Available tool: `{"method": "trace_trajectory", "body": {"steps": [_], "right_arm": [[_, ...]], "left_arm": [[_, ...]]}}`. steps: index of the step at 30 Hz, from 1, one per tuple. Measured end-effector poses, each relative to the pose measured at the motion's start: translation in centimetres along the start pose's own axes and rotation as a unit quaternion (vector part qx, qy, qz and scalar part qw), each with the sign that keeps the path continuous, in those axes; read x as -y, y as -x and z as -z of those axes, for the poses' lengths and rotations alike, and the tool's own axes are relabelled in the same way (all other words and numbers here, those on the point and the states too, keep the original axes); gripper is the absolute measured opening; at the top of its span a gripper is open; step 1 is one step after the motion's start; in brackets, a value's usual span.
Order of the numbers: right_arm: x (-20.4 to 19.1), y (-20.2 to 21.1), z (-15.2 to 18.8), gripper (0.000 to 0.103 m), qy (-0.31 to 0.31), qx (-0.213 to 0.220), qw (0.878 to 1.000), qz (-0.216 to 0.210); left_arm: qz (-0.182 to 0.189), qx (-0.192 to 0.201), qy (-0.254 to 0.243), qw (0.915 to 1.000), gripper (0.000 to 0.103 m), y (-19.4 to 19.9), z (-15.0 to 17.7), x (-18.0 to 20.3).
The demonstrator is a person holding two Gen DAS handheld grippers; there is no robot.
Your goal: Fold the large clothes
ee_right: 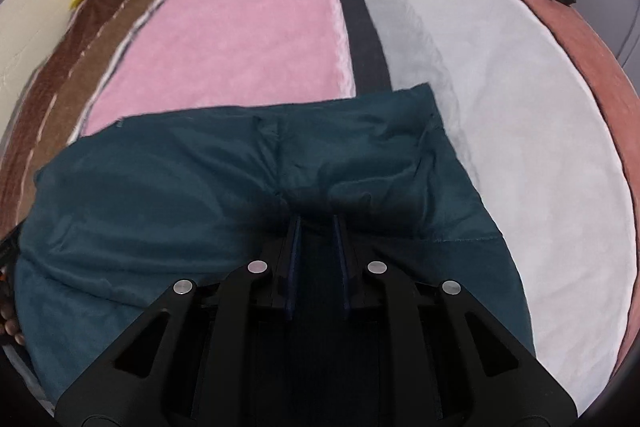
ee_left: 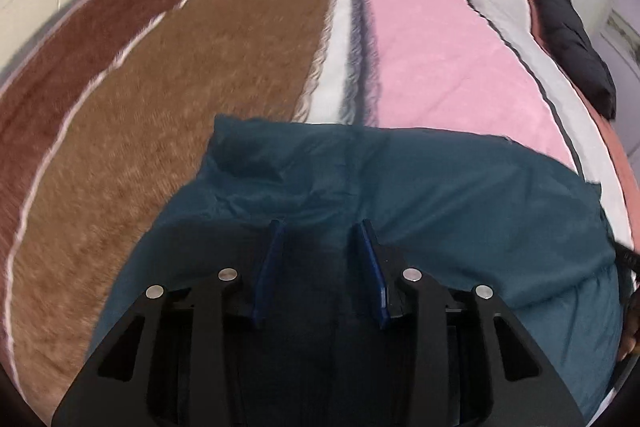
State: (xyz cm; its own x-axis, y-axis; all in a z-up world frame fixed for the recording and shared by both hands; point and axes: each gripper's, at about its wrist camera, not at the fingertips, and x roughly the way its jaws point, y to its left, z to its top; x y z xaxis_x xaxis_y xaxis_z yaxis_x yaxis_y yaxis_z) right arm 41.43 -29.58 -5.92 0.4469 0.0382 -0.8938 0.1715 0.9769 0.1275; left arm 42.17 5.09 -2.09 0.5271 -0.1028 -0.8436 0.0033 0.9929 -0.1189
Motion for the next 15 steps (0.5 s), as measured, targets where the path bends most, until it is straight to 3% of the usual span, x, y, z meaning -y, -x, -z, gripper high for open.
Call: {"method": "trace_trajectory", "body": {"steps": [10,15], "right_arm": [[0.3,-1.2,-0.6,0.014,0.000,-0.012,1.000,0.000],[0.4,-0.1,-0.8,0.016,-0.016,-0.011,1.000,0.000]], "left_arm": [[-0.002,-0.013,0.011,0.9999,0.040,-1.5,0.2,0.0],[0.016,-0.003,0.038,0.9991,0.040,0.5,-0.2,-0.7]]}}
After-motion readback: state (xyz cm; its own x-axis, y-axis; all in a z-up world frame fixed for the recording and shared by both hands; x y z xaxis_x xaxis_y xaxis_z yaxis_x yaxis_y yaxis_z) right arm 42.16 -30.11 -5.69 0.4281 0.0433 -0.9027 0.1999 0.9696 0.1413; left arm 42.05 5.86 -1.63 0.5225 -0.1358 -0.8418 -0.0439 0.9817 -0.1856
